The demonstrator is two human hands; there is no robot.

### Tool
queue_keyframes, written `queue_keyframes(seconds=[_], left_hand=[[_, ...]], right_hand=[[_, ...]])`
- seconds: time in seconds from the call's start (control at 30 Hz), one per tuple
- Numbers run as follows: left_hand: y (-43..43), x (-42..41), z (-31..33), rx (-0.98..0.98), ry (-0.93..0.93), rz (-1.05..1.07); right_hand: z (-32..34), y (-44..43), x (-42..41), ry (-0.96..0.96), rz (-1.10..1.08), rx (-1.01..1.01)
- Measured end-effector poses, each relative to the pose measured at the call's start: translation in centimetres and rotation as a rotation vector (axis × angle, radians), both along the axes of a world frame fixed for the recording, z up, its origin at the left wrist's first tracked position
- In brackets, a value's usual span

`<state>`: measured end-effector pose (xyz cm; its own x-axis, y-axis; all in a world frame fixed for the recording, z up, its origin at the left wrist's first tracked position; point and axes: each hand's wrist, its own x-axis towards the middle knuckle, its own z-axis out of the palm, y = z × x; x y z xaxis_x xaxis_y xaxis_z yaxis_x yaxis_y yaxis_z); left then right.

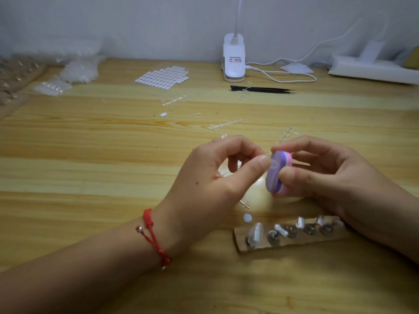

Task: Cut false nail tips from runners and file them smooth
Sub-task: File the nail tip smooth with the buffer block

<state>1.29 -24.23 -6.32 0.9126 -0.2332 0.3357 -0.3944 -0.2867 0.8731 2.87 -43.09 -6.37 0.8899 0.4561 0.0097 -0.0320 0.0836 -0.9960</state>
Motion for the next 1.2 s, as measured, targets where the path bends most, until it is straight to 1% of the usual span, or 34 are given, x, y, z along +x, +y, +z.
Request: queue_keyframes(seconds=[0.07,0.2,0.37,0.5,0.67,0.77,0.83,0.93,1.03,1.2], left_hand=[[0.06,0.03,0.0,-0.008,0.0,0.003],[-0.09,-0.02,-0.06,-0.001,0.028,-0.034],[0.03,-0.04,-0.08,0.002,0.018,-0.013],[0.01,-0.06,-0.05,0.005,0.029,-0.038],[0.09,-0.03,-0.16,-0.017,0.114,-0.057],[-0.08,-0.14,-0.31,0.015,0.109,-0.062],[-0.26,-0.31,-0.3,0.031,0.095,-0.077],[-0.03,-0.14,-0.2,-0.026,0.069,-0.015],[0.28,0.25,-0.07,-0.083,0.059,0.055],[0.09,0.28,-0.28,-0.064,0.063,-0.023]], right_hand=[[0.01,0.05,-0.04,-0.008,0.02,-0.03],[-0.17,-0.08,0.12,0.029,-0.051,0.054],[0.04,-0.14,0.03,0.037,0.058,-0.064],[0.01,-0.08,-0.07,0.026,0.031,-0.061],[0.17,0.03,-0.07,0.046,0.062,-0.072],[0.14,0.07,-0.11,0.047,0.055,-0.091],[0.07,0.26,-0.11,0.046,0.036,-0.078],[0.13,0.37,-0.02,0.089,-0.045,0.014],[0.44,0.49,-0.08,0.103,-0.006,0.014],[0.44,0.5,-0.11,0.094,0.013,-0.004]])
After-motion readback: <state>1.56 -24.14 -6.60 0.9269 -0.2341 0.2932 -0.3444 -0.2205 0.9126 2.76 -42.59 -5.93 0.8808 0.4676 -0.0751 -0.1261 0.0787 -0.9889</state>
